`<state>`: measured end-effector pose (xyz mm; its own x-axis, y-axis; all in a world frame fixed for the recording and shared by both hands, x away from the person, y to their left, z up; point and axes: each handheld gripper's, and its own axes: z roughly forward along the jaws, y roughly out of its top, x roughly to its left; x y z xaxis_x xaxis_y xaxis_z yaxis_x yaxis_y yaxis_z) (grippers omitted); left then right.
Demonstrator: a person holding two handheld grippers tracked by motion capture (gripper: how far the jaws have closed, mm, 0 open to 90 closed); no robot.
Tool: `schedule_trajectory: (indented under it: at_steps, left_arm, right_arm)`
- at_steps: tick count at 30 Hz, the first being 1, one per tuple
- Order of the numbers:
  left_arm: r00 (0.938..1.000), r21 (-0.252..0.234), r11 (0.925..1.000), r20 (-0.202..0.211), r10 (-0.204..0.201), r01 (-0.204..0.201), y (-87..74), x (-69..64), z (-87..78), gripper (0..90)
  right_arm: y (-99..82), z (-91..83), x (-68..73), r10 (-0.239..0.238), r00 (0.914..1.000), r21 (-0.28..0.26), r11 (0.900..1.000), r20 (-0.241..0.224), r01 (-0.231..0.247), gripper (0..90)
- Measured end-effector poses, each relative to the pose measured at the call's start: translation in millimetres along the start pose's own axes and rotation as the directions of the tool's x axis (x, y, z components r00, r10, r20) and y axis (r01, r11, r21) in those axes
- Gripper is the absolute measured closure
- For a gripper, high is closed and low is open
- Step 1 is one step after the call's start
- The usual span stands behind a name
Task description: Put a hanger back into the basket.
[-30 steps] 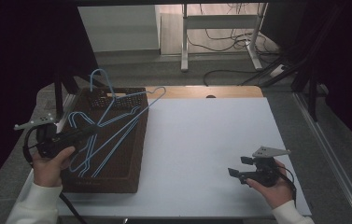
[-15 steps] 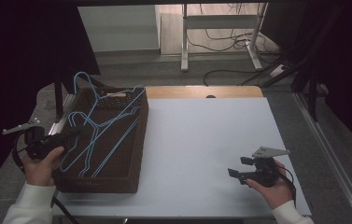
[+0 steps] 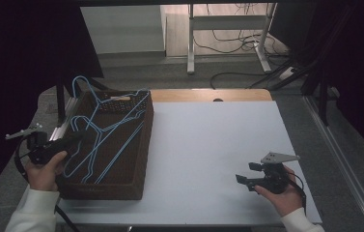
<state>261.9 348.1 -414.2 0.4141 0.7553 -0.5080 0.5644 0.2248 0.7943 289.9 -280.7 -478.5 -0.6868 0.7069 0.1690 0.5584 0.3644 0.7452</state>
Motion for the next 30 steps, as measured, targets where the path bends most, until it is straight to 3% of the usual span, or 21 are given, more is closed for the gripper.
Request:
schedule_trajectory:
  at_steps: [5,17,23,30]
  left_arm:
    - [0.9999,0.034,0.9994,-0.011,0.001,-0.001,-4.4,0.8,6.2,87.0]
    - [0.9999,0.122,0.9925,0.004,-0.013,0.012,-11.7,4.2,35.6,86.9]
    - [0.9996,0.120,0.9923,-0.002,-0.028,0.028,-11.2,5.7,36.4,86.7]
    - [0.9976,0.192,0.9793,-0.036,-0.059,0.065,-8.4,8.8,45.8,85.2]
  right_arm:
    - [0.0,1.2,0.4,-0.002,1.0000,0.003,1.0000,0.000,0.002,24.0]
    - [-0.1,0.9,0.4,-0.007,1.0000,0.004,1.0000,0.002,0.007,24.0]
    - [0.1,1.4,0.6,-0.006,1.0000,0.003,1.0000,0.003,0.006,24.1]
    - [0.5,0.6,1.8,-0.009,1.0000,0.001,1.0000,0.001,0.009,24.2]
